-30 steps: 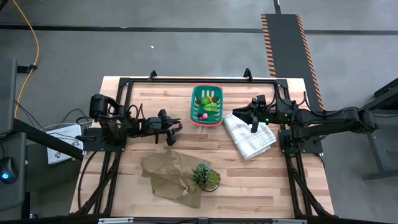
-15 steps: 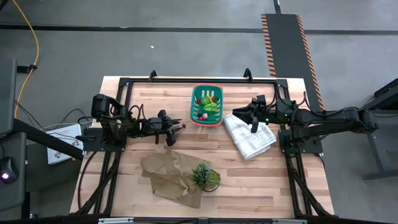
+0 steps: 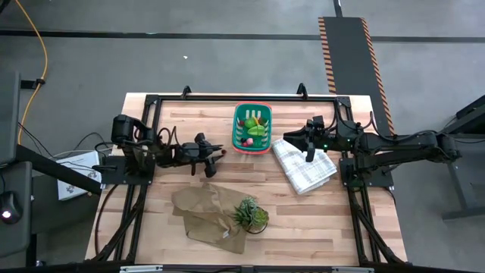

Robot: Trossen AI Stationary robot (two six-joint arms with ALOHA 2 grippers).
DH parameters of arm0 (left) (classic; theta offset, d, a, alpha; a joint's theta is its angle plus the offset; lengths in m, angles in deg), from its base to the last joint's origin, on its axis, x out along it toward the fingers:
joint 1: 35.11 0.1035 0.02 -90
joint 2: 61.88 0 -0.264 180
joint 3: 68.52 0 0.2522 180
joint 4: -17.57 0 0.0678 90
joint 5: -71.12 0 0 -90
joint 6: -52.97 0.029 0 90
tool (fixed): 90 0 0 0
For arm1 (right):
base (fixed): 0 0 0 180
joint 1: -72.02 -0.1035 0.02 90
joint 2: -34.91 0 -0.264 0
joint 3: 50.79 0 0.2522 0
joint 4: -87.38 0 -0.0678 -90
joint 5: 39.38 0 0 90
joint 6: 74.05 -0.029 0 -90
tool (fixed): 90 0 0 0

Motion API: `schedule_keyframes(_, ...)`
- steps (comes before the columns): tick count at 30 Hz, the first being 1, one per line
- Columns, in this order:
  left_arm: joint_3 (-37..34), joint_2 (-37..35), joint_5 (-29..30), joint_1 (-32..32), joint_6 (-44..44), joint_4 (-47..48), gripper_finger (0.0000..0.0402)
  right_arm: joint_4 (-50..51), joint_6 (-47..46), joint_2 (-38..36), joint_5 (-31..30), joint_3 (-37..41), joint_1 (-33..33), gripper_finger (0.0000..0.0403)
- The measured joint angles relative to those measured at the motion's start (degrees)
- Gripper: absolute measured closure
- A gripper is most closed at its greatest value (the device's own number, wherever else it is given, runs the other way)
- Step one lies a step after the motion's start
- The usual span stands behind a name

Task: Pick and placing Produce into tupperware
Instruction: Put the red cherry into the green basket

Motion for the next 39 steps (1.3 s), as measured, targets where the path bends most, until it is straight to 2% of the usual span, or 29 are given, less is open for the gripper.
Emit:
schedule_keyframes(8, 1.3, 0.0, 0.0, 0.0, 0.0, 4.4, 0.0259, 0.0, 0.0, 0.0, 0.2, 0.0, 0.0, 0.0324)
schedule_keyframes(20, 1.3, 0.0, 0.3, 0.0, 0.4, 4.4, 0.0259, 0.0, 0.2, 0.0, 0.2, 0.0, 0.0, 0.0324)
schedule_keyframes(27, 1.3, 0.0, -4.2, 0.0, 0.0, 4.4, 0.0259, 0.0, 0.5, 0.0, 0.2, 0.0, 0.0, 0.0324)
schedule_keyframes(30, 1.3, 0.0, -4.4, 0.0, 0.0, 4.4, 0.0259, 0.1, 0.5, 0.0, 0.2, 0.0, 0.0, 0.0324)
schedule_keyframes(35, 1.3, 0.0, 0.8, 0.0, 0.0, 4.3, 0.0259, 0.3, 0.4, 0.0, 0.2, 0.0, 0.0, 0.0324)
schedule_keyframes(39, 1.3, 0.0, 0.2, 0.0, 1.4, 4.2, 0.0259, 0.4, 0.4, 0.0, 0.2, 0.0, 0.0, 0.0324)
